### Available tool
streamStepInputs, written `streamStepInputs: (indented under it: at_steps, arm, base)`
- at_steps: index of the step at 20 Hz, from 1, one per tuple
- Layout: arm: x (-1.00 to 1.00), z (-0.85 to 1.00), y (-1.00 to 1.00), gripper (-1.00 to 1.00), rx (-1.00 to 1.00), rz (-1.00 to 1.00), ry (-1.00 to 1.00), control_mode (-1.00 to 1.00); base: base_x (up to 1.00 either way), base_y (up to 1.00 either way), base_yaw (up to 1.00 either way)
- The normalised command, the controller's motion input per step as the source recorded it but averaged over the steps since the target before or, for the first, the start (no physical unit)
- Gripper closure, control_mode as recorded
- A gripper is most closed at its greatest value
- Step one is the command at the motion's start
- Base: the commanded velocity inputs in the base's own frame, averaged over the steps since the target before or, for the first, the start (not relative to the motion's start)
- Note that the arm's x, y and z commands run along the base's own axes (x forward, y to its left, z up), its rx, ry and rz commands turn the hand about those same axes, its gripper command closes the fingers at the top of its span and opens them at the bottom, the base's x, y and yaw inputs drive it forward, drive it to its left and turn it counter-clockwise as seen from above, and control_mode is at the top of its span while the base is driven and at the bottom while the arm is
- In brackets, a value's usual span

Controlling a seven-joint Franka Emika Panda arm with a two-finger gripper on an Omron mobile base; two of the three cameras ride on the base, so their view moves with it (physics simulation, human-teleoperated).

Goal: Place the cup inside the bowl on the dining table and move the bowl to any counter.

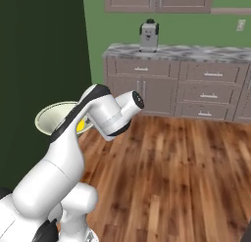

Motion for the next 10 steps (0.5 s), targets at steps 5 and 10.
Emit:
streamStepInputs:
  at_steps: [5, 10]
  arm:
    - [0.0, 0.0, 0.0, 1.0, 0.0, 0.0, 0.0, 1.0]
    - [0.0, 0.0, 0.0, 1.0, 0.0, 0.0, 0.0, 1.0]
  base:
    - [1.0, 0.26, 0.0]
    - [1.0, 0.29, 0.0]
